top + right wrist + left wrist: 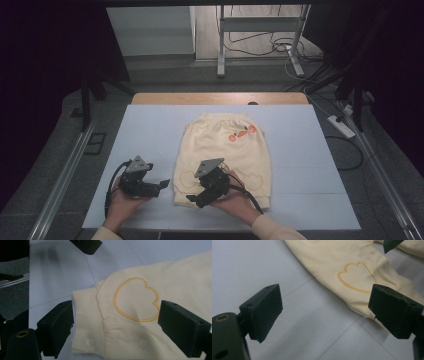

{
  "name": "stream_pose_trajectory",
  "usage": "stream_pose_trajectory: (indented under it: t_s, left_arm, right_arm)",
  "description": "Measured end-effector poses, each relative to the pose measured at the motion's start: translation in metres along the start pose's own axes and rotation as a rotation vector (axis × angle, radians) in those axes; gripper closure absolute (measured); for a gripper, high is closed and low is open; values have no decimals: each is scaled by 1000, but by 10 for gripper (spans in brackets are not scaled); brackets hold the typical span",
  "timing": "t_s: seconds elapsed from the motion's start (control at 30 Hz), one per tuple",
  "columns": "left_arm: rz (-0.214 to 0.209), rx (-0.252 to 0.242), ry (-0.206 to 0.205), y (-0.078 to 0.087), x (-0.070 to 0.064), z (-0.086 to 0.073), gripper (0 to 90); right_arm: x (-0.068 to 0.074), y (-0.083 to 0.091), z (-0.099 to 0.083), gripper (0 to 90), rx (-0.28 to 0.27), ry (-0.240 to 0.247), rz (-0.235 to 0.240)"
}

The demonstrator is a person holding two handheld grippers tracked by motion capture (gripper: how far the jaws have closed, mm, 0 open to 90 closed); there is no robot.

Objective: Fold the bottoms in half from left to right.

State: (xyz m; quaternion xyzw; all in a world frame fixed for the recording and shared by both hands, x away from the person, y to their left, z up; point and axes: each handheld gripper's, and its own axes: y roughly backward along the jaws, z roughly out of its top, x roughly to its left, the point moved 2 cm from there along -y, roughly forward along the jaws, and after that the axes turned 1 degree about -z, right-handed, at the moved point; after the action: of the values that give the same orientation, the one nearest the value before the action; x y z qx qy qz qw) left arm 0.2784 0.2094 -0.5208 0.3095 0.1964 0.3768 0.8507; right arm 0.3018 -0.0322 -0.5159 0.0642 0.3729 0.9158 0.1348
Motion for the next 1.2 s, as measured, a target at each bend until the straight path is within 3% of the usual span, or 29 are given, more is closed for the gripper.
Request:
stream_pose_trajectory:
  t_s: [0.37,0.6,0.9,1.03,1.2]
  left_arm:
    - [1,-1,2,0,1,0,117]
    - [2,1,7,0,1,-1,116]
    - [2,4,7,-1,2,-1,117]
    - [2,6,6,0,2,-1,117]
    - [2,7,6,0,2,-2,117]
  right_arm:
    - [12,-14,5,152,24,24,31]
    - [25,-29,7,165,48,64,56]
    - [30,-42,7,208,82,79,61]
    - [33,-47,7,241,105,97,48]
    - [32,-47,5,361,113,97,11]
